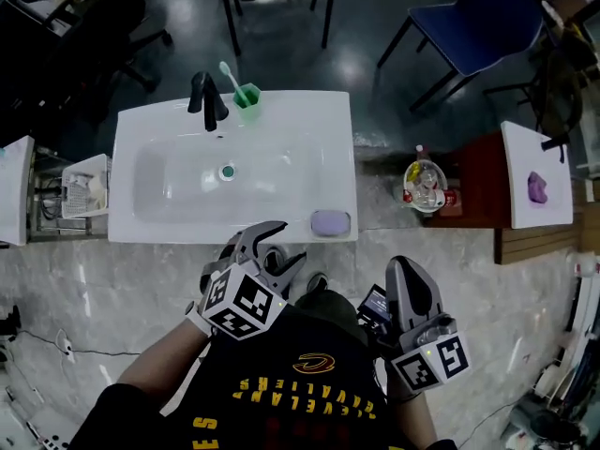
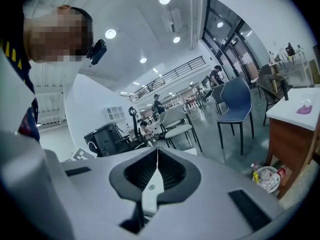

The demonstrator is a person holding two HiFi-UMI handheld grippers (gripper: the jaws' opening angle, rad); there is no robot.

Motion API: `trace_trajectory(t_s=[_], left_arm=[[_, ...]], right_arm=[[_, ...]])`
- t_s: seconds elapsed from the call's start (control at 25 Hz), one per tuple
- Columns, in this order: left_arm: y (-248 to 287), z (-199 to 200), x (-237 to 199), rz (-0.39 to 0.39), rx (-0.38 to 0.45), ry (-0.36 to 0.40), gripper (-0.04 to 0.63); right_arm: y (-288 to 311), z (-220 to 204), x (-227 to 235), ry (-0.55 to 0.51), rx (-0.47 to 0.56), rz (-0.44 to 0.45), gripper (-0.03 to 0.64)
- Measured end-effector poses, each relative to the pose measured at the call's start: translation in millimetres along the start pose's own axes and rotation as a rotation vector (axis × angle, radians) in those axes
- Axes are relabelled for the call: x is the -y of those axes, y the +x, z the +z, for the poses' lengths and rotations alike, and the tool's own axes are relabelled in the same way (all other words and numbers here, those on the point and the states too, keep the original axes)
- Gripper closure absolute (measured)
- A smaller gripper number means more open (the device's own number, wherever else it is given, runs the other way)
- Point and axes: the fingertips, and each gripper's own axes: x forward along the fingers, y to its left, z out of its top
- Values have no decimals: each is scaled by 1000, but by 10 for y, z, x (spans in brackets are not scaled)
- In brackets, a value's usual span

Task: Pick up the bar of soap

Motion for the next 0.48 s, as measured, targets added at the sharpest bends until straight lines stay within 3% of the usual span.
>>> trace_trajectory(t_s=[0.2, 0.48], left_arm=[[330, -81, 71, -60, -103, 72, 351], [788, -170, 119, -89, -216, 113, 341]], right_arm=[[114, -72, 92, 13, -36, -1, 600], [123, -112, 465, 55, -68, -8, 600]])
